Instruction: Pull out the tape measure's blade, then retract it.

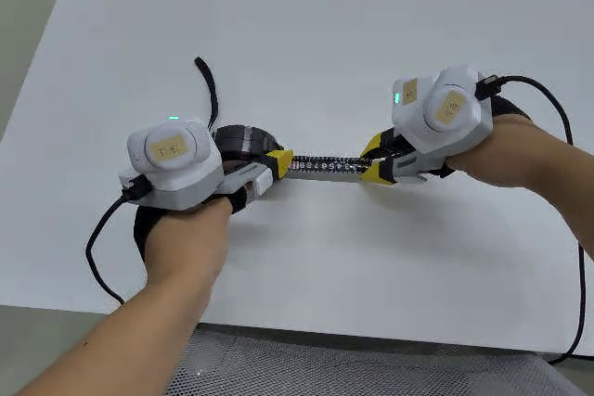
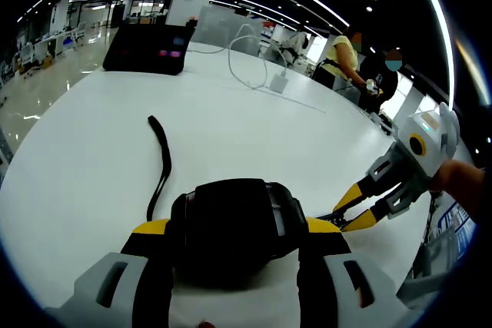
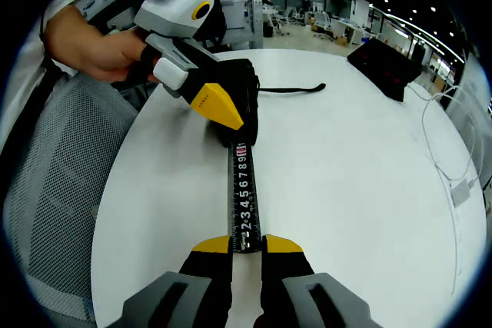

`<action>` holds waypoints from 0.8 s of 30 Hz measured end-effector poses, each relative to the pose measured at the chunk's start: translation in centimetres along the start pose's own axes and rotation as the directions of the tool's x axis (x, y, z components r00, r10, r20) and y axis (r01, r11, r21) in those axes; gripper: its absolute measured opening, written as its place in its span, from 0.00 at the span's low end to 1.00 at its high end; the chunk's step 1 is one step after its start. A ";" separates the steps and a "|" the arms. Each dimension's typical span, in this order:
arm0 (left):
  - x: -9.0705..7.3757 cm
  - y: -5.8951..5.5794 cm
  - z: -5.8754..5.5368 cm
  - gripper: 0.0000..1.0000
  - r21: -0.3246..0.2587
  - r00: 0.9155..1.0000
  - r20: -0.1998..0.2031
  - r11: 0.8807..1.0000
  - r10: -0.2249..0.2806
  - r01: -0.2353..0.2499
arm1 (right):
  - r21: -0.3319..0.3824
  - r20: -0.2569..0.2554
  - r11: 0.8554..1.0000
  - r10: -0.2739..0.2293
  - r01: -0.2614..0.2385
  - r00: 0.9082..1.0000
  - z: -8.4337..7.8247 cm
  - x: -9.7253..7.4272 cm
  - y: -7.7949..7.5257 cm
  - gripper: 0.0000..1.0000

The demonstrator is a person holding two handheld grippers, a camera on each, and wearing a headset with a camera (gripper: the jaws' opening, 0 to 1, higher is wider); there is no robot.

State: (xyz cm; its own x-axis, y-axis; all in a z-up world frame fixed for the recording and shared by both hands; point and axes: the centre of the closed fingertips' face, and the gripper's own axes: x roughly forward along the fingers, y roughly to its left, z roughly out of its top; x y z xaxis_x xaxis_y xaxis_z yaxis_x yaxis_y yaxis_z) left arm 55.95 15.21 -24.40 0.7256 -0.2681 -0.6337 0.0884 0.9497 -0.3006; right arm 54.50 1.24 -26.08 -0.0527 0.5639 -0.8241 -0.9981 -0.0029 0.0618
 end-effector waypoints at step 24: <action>0.1 0.0 -0.1 0.61 -0.002 1.000 0.002 1.000 0.000 0.000 | 0.000 0.016 1.000 0.009 -0.009 1.000 1.2 1.2 0.2 0.09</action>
State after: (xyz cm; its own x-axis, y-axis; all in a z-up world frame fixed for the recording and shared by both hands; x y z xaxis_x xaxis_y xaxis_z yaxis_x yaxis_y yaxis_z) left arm 55.96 15.16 -24.47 0.7273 -0.2675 -0.6320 0.0872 0.9495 -0.3015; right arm 54.27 2.87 -26.35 -0.0612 0.5768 -0.8146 -0.9976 -0.0081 0.0692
